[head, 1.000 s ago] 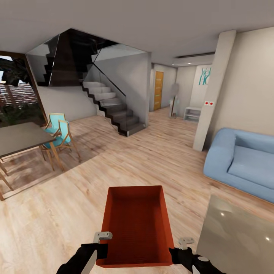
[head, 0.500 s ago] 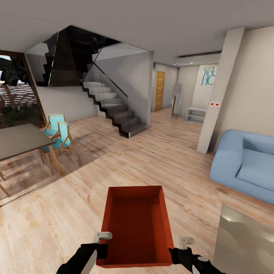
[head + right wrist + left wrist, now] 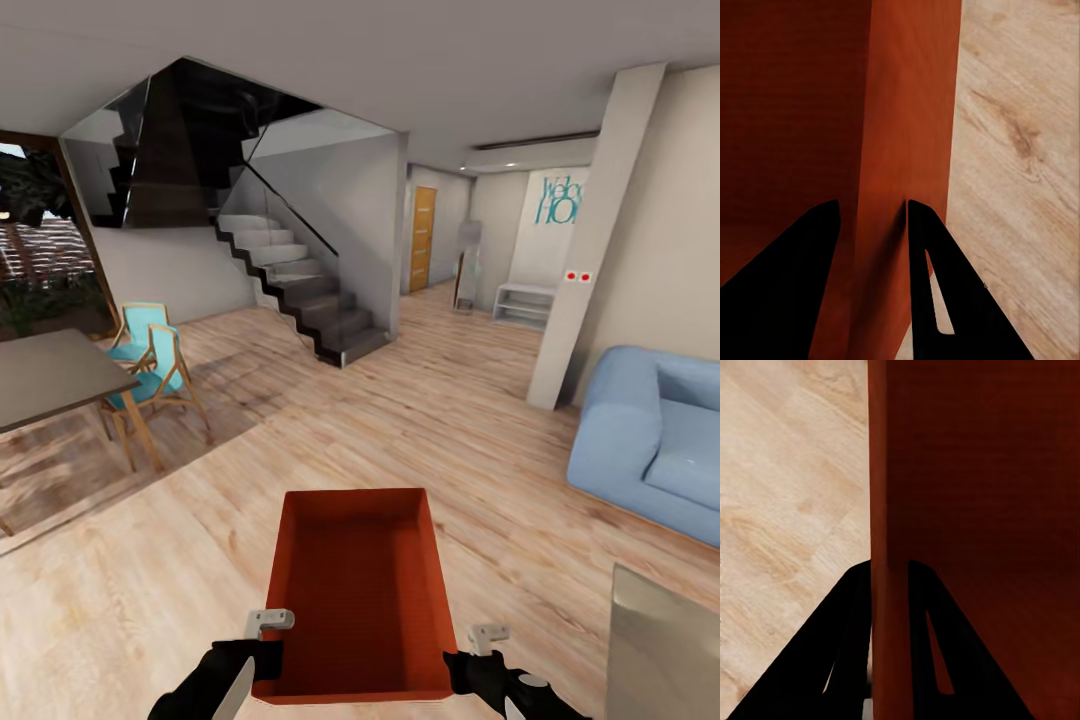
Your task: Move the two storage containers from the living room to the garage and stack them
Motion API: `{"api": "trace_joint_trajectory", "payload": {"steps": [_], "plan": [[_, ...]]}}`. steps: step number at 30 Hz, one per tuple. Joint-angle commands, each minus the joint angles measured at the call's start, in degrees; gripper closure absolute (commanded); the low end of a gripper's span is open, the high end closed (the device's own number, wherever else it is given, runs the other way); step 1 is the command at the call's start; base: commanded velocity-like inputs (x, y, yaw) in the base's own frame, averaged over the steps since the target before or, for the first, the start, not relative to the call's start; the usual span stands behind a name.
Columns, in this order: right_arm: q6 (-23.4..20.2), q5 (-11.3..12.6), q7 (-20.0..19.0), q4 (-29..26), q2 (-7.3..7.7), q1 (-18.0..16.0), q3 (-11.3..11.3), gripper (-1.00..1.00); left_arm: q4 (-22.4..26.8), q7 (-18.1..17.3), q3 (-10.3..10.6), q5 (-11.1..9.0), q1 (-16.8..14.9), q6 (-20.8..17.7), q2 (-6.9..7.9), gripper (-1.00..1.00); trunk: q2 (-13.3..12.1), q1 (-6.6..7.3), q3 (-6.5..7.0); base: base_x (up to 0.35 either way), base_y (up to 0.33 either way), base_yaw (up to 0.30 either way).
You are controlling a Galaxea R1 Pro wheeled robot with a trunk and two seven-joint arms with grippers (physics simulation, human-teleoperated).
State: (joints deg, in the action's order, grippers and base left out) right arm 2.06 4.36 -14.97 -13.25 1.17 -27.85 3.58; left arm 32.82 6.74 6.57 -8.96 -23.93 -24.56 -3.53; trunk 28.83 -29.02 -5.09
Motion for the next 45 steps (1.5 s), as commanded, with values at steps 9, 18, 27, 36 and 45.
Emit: {"api": "trace_joint_trajectory", "payload": {"steps": [9,18,27,36,45], "plan": [[0.2,0.5,-0.2,0.2,0.06,0.0,1.0,1.00,0.2,0.8,-2.4,1.3,-0.1,2.3,0.10,1.00,0.1,-0.06,-0.11,0.321,0.008,0.000],[0.2,0.5,-0.2,0.2,0.06,0.0,1.0,1.00,0.2,0.8,-2.4,1.3,-0.1,2.3,0.10,1.00,0.1,-0.06,-0.11,0.324,0.000,-0.021],[0.3,0.5,-0.2,0.2,0.06,0.0,1.0,1.00,0.2,0.8,-2.4,1.3,-0.1,2.3,0.10,1.00,0.1,-0.06,-0.11,0.324,0.018,-0.001],[0.2,0.5,-0.2,0.2,0.06,0.0,1.0,1.00,0.2,0.8,-2.4,1.3,-0.1,2.3,0.10,1.00,0.1,-0.06,-0.10,0.324,0.078,-0.006],[0.2,0.5,-0.2,0.2,0.06,0.0,1.0,1.00,0.2,0.8,-2.4,1.3,-0.1,2.3,0.10,1.00,0.1,-0.06,0.11,0.324,0.082,-0.186]]}}
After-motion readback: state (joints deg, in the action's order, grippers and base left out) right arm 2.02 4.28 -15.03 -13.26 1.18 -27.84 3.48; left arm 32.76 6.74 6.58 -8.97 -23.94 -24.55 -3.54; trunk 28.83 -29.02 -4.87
